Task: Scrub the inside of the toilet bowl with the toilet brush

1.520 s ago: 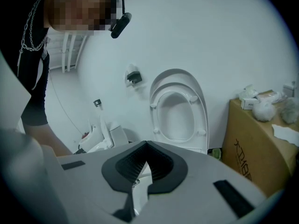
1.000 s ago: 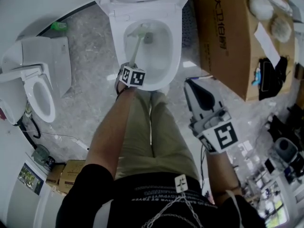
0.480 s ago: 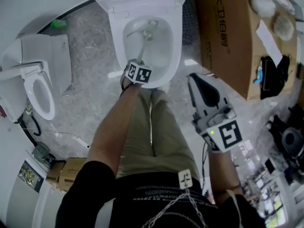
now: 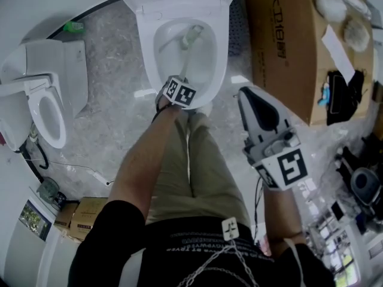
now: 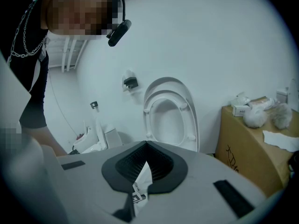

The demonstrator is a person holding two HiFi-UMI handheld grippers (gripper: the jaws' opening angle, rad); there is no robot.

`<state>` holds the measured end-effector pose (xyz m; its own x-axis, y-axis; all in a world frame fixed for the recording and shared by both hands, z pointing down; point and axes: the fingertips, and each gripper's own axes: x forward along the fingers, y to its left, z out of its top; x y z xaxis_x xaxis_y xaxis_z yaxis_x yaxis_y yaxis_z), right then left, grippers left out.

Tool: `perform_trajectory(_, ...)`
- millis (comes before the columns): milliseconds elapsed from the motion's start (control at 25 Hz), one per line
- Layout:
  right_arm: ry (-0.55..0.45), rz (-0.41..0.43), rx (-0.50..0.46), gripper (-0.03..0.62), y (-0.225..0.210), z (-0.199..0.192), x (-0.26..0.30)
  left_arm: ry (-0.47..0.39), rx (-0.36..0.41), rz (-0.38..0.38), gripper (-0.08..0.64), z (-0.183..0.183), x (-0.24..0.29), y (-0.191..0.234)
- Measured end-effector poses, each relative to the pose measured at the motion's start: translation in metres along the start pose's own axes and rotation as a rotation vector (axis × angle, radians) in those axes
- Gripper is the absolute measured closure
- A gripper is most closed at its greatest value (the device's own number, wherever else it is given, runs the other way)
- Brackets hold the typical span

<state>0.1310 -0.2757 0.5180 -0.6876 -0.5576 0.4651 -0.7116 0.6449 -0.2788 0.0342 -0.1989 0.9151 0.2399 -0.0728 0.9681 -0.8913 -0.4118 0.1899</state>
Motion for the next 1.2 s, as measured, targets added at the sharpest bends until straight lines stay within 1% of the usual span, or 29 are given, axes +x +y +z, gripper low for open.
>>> perform_trajectory(80,0.047,-0.027,-0.041,0.589,-0.008,-0.012,-0.008,-0.004,0.008,-0.021,0.558,0.000,0.001,-0.008)
perform_trajectory(200,-0.019,0.012,0.008,0.589,0.004,0.002,-0.004,-0.006,0.004,-0.061,0.558,-0.004,0.002,-0.021)
perform_trajectory(240,-0.025,0.015,0.011,0.589,0.006,0.003,-0.005,-0.007,-0.001,-0.077,0.558,-0.006,0.002,-0.025)
perform_trajectory(360,-0.021,0.012,-0.003,0.589,0.007,0.000,-0.010,-0.011,-0.014,-0.122,0.558,-0.009,0.002,-0.036)
perform_trajectory(520,-0.027,0.015,-0.005,0.589,0.011,-0.001,-0.012,-0.012,-0.008,-0.148,0.560,-0.015,-0.004,-0.045)
perform_trajectory(640,-0.029,0.024,-0.007,0.589,0.015,-0.003,-0.013,-0.018,-0.006,-0.184,0.559,-0.024,-0.008,-0.059)
perform_trajectory(720,-0.028,0.030,-0.004,0.589,0.018,-0.005,-0.014,-0.011,0.015,-0.200,0.560,-0.033,-0.011,-0.067)
perform_trajectory(920,-0.035,0.042,0.004,0.589,0.026,-0.005,-0.016,0.030,0.001,-0.295,0.560,-0.064,-0.012,-0.095)
perform_trajectory(1040,-0.040,0.053,-0.034,0.589,0.027,-0.005,-0.020,0.079,-0.014,-0.317,0.560,-0.076,-0.023,-0.095)
perform_trajectory(1120,-0.040,0.058,-0.020,0.589,0.030,-0.004,-0.020,0.090,-0.031,-0.332,0.560,-0.082,-0.027,-0.097)
perform_trajectory(1200,-0.037,0.063,0.000,0.589,0.035,-0.003,-0.020,0.076,-0.044,-0.349,0.560,-0.080,-0.030,-0.099)
